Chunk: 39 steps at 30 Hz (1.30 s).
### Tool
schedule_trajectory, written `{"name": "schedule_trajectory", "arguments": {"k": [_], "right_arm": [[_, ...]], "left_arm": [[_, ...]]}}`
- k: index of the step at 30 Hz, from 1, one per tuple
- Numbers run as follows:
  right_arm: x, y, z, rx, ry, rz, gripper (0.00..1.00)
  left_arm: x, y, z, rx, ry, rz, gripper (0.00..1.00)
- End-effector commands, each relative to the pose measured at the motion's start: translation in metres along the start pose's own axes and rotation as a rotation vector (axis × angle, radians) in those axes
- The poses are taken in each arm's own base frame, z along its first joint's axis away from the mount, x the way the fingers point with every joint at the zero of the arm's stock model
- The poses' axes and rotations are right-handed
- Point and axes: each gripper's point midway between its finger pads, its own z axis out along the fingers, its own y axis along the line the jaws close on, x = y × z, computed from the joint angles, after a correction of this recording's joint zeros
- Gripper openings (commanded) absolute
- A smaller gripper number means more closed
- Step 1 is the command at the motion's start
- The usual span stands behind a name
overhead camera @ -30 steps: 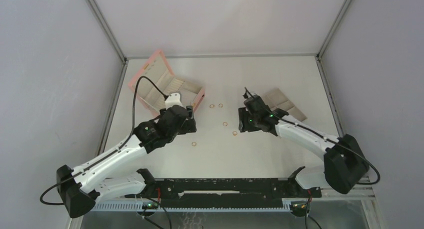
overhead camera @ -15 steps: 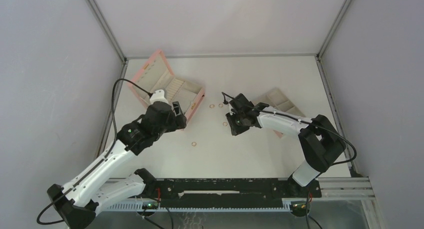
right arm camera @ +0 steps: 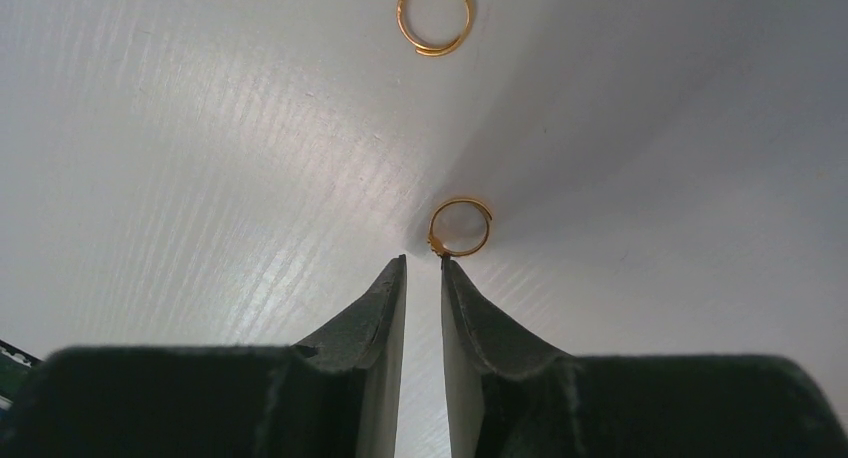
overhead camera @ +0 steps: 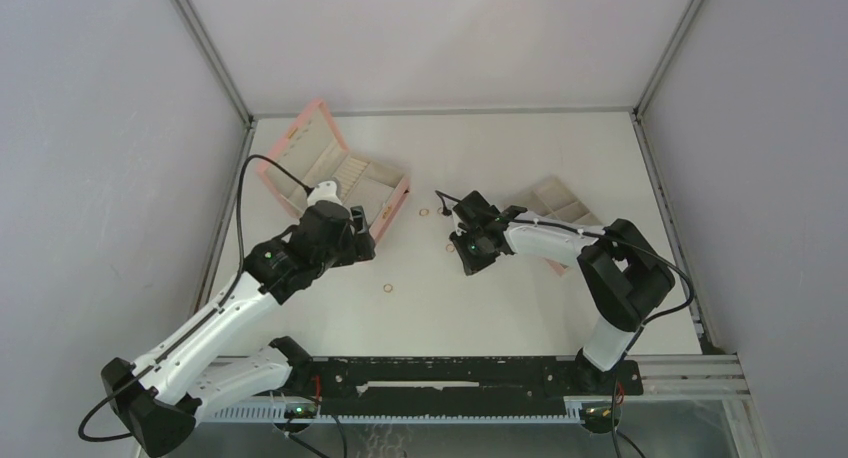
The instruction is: Organize the mixed jewelry
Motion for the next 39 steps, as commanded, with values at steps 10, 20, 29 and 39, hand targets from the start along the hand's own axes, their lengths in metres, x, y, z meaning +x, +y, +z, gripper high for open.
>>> {"name": "schedule_trajectory", "arguments": {"k": [10, 20, 29, 39], "right_arm": [[-0.027, 0.004, -0.001, 0.005, -0.085, -0.025, 0.30], [-0.026, 0.007, 0.002, -0.004, -0.074, -0.019, 0.26], [-0.043, 0.014, -0.044, 0.022, -0.215, 0.053, 0.45], [-0.034, -0.035, -0.050, 0.183, -0.286, 0.650, 0.41]], "left_arm": [[-0.012, -0.009, -0.004, 0.030, -0.017, -0.007, 0.79], [-0.010, -0.013, -0.003, 0.040, 0.002, -0.003, 0.79], [-0.006, -0.013, 0.000, 0.038, 0.012, -0.008, 0.79], [-0.003, -0.013, 0.004, 0.041, 0.018, -0.005, 0.79]]}}
